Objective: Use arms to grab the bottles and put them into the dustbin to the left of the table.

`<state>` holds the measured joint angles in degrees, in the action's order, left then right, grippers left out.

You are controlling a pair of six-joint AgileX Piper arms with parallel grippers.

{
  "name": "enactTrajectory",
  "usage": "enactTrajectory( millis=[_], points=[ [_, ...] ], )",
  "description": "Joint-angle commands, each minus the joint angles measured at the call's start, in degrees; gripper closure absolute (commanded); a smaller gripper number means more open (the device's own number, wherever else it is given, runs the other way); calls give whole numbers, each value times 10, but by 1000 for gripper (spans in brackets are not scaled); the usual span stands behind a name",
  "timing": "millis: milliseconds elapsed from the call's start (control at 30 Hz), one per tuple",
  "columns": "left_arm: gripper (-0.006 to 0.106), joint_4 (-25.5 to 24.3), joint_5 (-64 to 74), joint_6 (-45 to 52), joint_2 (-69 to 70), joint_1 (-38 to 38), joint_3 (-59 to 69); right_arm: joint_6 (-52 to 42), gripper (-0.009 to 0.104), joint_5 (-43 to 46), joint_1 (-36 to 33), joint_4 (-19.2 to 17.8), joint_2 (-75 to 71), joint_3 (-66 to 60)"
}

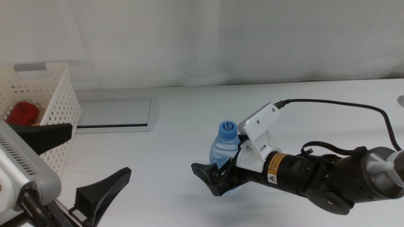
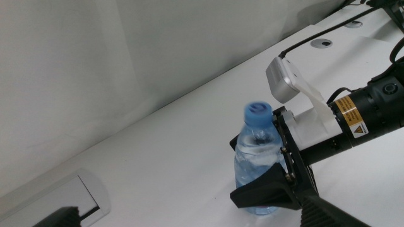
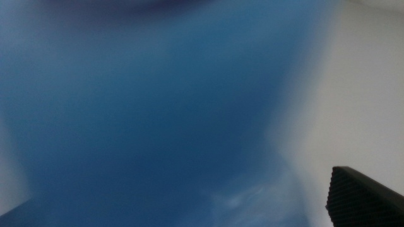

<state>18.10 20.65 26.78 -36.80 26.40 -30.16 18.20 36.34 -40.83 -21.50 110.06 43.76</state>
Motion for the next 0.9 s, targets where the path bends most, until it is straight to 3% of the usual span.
enactTrajectory(
  millis=[0,67,200,433,633,733,867],
  points=[
    [10,3,0,-2,1,4,3,14,-8,-7,-3,0,-12,2],
    [10,3,1,-2,1,4,5,14,-8,-18,-3,-1,-26,2],
    [10,3,-5,-2,0,4,6,16,-8,-125,-3,-14,-88,0],
    [10,3,-10,-2,0,4,6,77,-8,-272,-33,-107,-171,0],
    [12,3,-10,-2,0,4,6,120,-8,-359,-67,-100,-250,-18],
    [12,3,-10,-2,0,4,6,119,-8,-418,-64,-72,-314,-44],
    [12,3,-11,-2,0,4,6,118,-8,-484,-37,-68,-381,-57]
  ],
)
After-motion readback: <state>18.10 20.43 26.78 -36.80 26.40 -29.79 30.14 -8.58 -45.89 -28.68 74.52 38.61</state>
